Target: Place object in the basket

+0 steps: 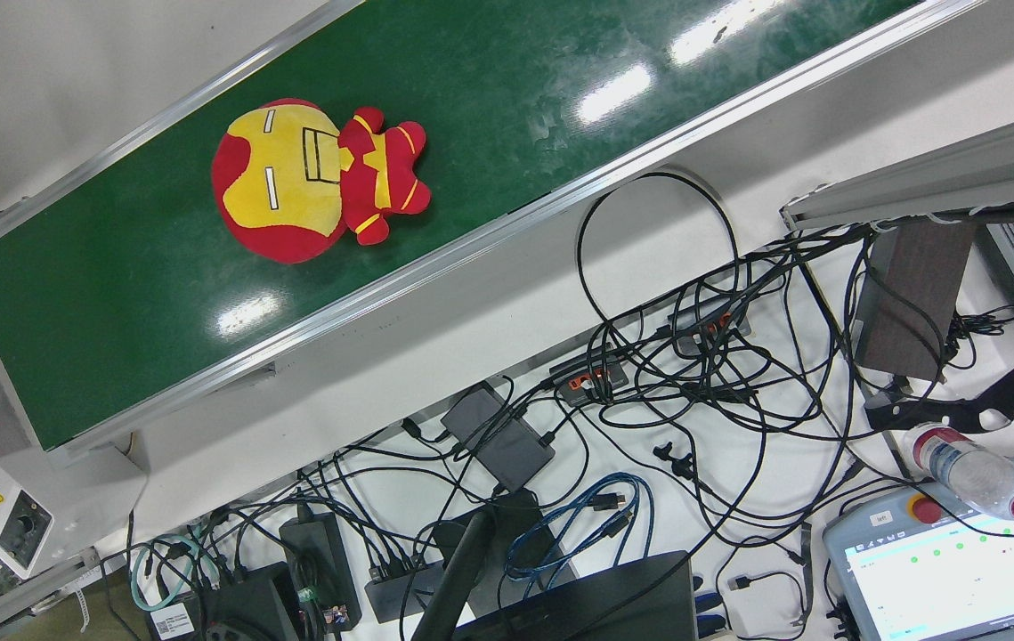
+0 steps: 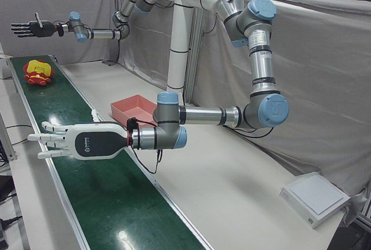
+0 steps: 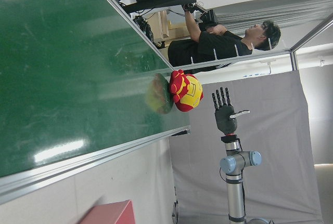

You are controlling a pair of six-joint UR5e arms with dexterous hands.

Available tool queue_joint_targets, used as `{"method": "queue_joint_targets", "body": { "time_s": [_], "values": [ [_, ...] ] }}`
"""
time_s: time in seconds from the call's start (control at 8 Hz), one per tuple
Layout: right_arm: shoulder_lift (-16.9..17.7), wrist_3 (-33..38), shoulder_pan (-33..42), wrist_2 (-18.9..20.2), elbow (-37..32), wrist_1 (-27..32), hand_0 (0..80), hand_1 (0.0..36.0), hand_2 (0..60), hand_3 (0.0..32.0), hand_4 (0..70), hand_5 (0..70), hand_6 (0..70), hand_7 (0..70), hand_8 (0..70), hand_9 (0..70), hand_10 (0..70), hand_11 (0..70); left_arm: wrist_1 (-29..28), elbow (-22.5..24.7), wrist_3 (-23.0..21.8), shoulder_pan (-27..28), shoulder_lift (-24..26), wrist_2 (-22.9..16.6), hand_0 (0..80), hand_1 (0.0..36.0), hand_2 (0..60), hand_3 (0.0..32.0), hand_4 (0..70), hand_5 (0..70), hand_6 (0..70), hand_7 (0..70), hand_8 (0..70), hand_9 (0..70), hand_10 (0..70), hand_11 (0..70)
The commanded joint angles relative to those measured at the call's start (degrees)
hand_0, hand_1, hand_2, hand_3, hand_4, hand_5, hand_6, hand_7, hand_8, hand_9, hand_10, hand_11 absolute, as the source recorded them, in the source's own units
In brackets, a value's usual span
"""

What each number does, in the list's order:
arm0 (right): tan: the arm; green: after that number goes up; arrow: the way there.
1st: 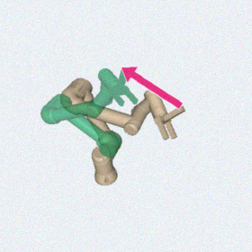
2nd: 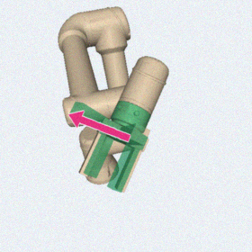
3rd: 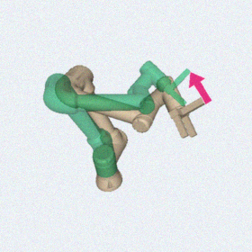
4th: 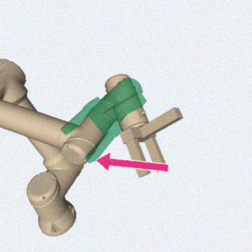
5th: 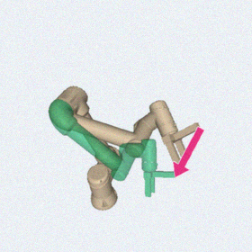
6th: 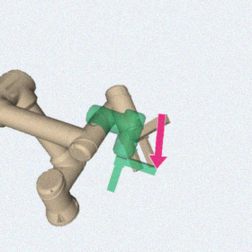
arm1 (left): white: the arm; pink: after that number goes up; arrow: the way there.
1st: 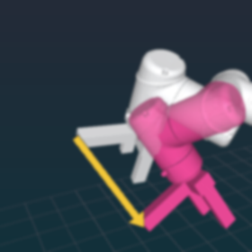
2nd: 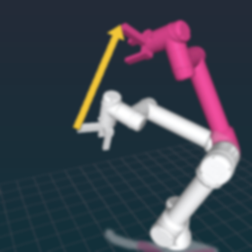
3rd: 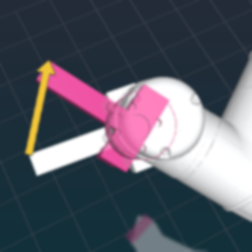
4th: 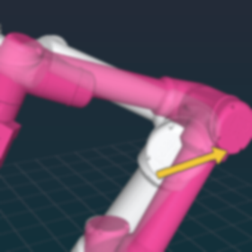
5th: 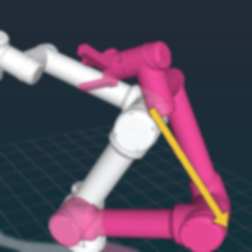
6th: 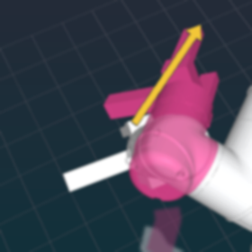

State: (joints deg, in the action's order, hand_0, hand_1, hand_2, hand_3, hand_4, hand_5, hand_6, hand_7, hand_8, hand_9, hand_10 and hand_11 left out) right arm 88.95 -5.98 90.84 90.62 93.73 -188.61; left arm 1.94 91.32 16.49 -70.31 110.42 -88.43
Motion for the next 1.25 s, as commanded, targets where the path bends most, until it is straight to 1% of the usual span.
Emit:
{"method": "queue_joint_targets", "body": {
  "time_s": [0.0, 0.25, 0.38, 0.5, 1.12],
  "values": [
    [0.0, 0.0, -0.04, 0.0, -0.04, 0.0, 0.0, 0.0, 0.0, 0.0, 0.0, 0.0, 0.0, 0.0, 0.0, 0.0, 0.0, 0.0, 0.0, 0.0, -0.14, -0.09, -0.11, -0.08, 59.9, 21.7, 0.0, 0.0, 13.3, 24.2, 5.1, 4.5, 12.0, 18.5, 0.0, 0.0],
    [0.0, 0.0, -0.05, 0.0, -0.04, 0.0, 0.0, 0.0, 0.0, 0.0, 0.0, 0.0, 0.0, 0.0, 0.0, 0.0, 0.0, 0.0, 0.0, 0.0, -0.14, 0.0, -0.38, -0.08, 59.8, 21.5, 0.0, 0.0, 13.2, 24.2, 5.1, 4.4, 12.0, 18.6, 0.0, 0.0],
    [0.09, 0.0, -0.05, 0.0, -0.04, 0.0, 0.0, 0.0, 0.0, 0.0, 0.0, 0.0, 0.0, 0.0, 0.0, 0.0, 0.0, 0.0, 0.09, 1.04, -0.23, 0.0, -0.12, -0.34, 60.3, 21.5, 0.0, 0.0, 13.6, 24.8, 5.0, 4.2, 11.8, 18.3, 0.0, 0.0],
    [0.09, 0.0, -0.05, 0.0, -0.04, 0.0, 0.0, 0.0, 0.0, 0.0, 0.0, 0.0, 0.0, 0.0, 0.0, 0.0, 0.0, 0.0, 0.96, 3.32, -0.23, -0.09, -0.46, -0.26, 60.3, 21.7, 0.0, 0.0, 13.7, 24.6, 5.2, 4.4, 12.0, 18.5, 0.0, 0.0],
    [0.09, 0.0, -0.05, 0.0, 0.04, 0.0, 0.0, 0.0, 0.0, 0.0, 0.0, 0.0, 0.0, 0.0, 0.0, 0.0, 0.0, 0.0, 0.7, 3.08, -0.23, -0.09, -2.22, 0.01, 59.1, 22.0, 0.0, 0.0, 12.7, 24.3, 5.0, 4.5, 11.6, 18.1, 0.0, 0.0]
  ]
}}
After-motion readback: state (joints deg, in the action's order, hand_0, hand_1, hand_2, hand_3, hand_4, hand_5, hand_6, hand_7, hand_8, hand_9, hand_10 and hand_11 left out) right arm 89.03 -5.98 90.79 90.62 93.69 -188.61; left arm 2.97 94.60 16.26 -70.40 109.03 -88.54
